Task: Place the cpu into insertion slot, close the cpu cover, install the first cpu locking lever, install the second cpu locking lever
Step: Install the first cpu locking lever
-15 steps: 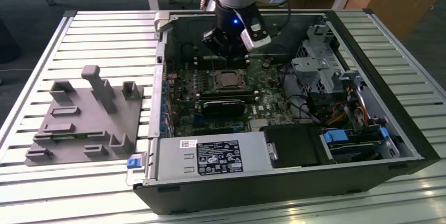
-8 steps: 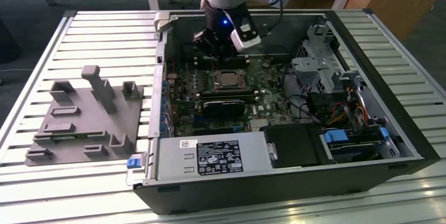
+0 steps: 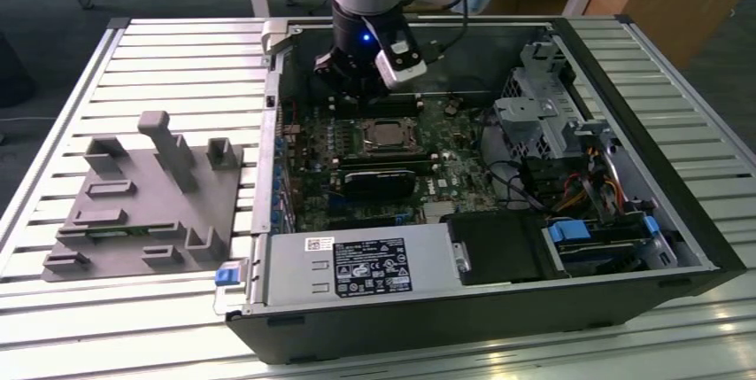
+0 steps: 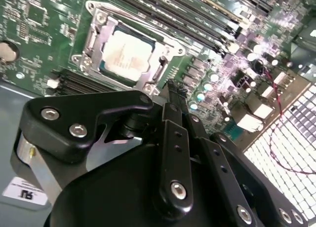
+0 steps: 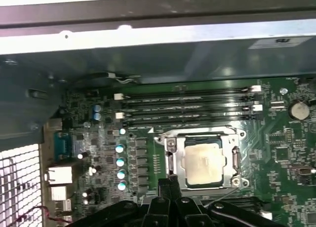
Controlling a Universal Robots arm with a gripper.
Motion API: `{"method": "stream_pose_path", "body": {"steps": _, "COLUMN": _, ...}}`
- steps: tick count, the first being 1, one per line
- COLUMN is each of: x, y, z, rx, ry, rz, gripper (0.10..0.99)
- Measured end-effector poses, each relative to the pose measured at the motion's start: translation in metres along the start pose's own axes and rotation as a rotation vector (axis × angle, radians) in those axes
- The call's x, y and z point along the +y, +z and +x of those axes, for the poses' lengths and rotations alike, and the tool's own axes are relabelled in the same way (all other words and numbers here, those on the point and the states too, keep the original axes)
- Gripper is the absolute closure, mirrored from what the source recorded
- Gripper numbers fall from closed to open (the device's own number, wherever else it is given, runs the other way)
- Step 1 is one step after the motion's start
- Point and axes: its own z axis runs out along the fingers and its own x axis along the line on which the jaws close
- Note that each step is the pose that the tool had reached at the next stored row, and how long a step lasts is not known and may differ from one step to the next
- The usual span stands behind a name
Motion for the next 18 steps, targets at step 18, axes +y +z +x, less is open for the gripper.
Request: {"method": "stream_pose_path", "body": {"steps": 18, "x": 0.0149, "y": 0.0018, "z": 0.0161, "rx": 0.0001, "ry": -0.001, "rz": -0.002, "gripper": 0.98}}
